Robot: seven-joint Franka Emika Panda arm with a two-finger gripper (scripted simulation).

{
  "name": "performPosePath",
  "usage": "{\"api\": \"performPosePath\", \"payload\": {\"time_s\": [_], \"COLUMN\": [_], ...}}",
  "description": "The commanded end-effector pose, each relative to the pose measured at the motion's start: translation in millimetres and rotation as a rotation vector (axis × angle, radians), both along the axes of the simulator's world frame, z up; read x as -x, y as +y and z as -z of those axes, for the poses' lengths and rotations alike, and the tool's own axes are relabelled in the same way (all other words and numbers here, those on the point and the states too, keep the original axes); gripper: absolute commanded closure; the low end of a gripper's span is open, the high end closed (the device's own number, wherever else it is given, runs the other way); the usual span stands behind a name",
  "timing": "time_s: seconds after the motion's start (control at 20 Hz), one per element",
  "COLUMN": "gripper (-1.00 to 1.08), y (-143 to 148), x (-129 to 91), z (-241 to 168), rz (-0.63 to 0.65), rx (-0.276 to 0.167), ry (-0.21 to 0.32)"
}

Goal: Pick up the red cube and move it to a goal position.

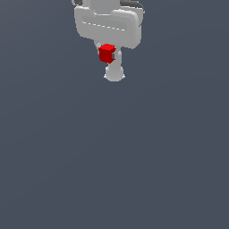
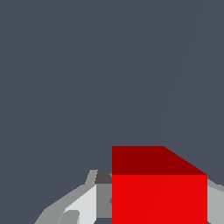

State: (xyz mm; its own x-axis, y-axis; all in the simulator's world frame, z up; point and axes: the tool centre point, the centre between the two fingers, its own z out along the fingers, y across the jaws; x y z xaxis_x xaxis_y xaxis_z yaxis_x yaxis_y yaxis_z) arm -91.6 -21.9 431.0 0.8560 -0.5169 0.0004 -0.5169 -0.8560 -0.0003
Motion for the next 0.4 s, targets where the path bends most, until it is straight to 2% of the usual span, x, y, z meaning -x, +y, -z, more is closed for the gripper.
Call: {"api": "performPosePath", "payload": {"time_s": [0.0, 0.35], "gripper": [1.08, 1.08], "y": [-0.6, -0.7], "x": [0.1, -1.0], "z": [-6.4, -6.3], "rz": [-0.001, -0.001], "rx": [0.0, 0.0], "ry": [0.001, 0.001]}}
